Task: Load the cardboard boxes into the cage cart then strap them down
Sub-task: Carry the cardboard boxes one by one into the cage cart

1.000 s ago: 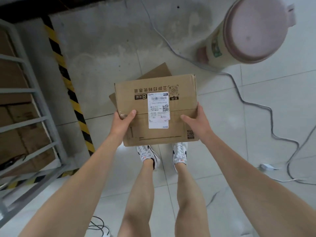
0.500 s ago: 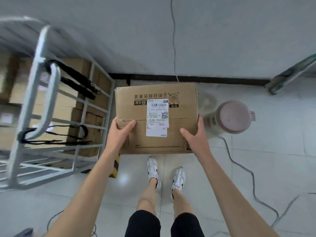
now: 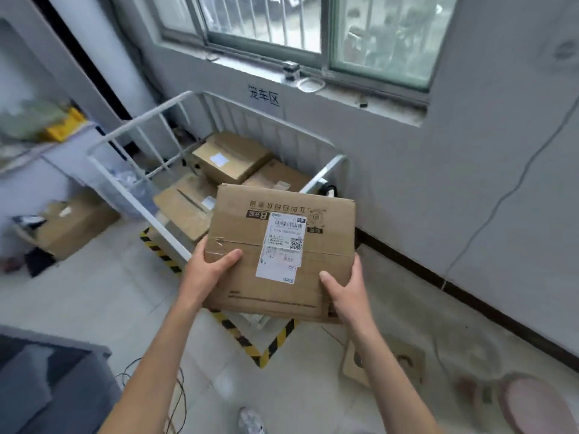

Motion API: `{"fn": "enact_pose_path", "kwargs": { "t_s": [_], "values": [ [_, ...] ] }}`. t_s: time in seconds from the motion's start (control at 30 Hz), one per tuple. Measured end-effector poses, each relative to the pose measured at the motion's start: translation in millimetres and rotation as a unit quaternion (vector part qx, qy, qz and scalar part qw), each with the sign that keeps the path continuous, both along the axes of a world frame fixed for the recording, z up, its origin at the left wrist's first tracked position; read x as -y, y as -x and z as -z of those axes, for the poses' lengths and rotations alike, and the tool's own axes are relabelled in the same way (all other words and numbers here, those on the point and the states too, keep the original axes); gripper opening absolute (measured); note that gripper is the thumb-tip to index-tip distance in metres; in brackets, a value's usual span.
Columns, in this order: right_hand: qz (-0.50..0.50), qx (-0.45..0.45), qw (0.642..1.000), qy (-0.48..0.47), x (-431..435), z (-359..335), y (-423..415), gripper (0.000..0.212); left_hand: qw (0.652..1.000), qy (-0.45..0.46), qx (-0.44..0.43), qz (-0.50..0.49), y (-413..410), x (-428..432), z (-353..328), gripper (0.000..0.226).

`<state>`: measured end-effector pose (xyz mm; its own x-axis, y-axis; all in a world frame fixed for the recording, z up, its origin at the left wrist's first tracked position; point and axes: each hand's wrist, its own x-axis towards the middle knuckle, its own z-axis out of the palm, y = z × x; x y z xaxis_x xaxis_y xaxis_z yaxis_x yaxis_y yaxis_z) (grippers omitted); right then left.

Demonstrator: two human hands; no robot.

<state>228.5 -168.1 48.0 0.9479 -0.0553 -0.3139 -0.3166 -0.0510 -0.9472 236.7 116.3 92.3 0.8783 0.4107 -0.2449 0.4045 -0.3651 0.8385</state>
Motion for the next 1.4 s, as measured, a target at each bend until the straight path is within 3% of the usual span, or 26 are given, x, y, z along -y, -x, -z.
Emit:
{"fn": "enact_pose_path", "kwargs": {
  "t_s": [0.13, 0.43, 0.57, 0.7, 0.93, 1.27, 1.4],
  "values": [
    [-0.053, -0.046, 0.997, 0.012, -113, 7, 2, 0.089, 0.998, 0.043, -0.023, -0.051, 26, -112, 8, 0.078],
    [-0.06, -0.06, 0.993, 0.085, -280, 28, -15, 0.082, 0.994, 0.063, -0.076, -0.049, 5, -281, 46, 0.088],
    [-0.032, -0.049, 0.992, 0.114, -325, 26, -41, 0.08, 0.991, 0.107, -0.077, -0.03, -26, -323, 57, 0.066],
    [-0.004, -0.047, 0.986, 0.161, -366, 27, -79, 0.085, 0.989, 0.132, -0.063, -0.015, -69, -361, 68, 0.054],
    [0.027, -0.057, 0.98, 0.186, -456, 30, -189, 0.083, 0.99, 0.13, -0.05, -0.016, -185, -447, 68, 0.057],
    [0.042, -0.06, 0.981, 0.181, -587, 27, -304, 0.079, 0.995, 0.062, -0.068, -0.03, -311, -572, 67, 0.05],
    [0.072, -0.088, 0.979, 0.168, -621, 33, -357, 0.074, 0.996, 0.017, -0.09, 0.01, -388, -610, 68, 0.045]
  ]
}}
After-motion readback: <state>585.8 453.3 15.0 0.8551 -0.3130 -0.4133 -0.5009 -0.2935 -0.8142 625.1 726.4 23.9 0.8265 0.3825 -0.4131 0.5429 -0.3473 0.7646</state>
